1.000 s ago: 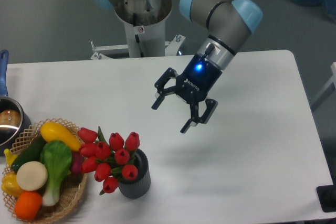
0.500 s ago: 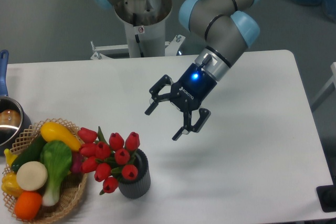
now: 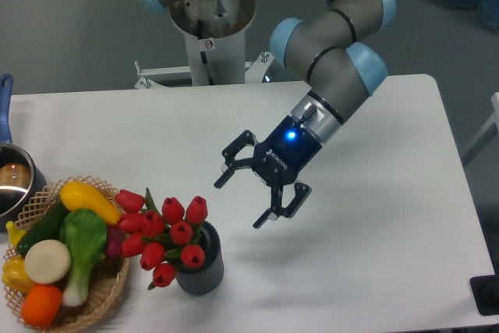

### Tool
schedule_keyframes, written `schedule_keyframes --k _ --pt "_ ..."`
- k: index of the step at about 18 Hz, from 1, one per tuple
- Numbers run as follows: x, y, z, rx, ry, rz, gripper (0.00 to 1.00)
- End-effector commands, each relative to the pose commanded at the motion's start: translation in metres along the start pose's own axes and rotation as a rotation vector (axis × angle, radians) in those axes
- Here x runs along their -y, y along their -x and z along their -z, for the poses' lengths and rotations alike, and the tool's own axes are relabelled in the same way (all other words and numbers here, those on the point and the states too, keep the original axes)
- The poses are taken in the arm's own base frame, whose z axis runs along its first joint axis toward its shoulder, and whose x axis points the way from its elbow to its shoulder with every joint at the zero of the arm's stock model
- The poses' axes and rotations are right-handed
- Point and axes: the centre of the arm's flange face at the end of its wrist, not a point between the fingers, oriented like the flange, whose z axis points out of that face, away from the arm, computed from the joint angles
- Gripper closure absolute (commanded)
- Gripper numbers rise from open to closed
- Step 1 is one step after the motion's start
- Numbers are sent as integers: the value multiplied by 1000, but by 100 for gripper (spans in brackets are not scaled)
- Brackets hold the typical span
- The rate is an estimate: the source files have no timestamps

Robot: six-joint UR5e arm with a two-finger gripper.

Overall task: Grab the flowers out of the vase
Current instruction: 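Move the open gripper toward the red tulips in the grey vase, then lower the open gripper around the tulip stems above the vase rim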

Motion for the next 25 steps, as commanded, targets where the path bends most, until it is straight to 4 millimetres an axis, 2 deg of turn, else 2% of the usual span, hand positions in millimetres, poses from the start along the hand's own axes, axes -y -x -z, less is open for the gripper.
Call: schedule_keyframes --k 6,11,20,25 --pt "-7 -1 -17 -28 0 -33 0" --pt "-7 -10 -35 -60 2 -33 0" --pt "-17 -9 -57 -95 2 -66 0" --pt "-18 -10 -63 -104 1 -69 0"
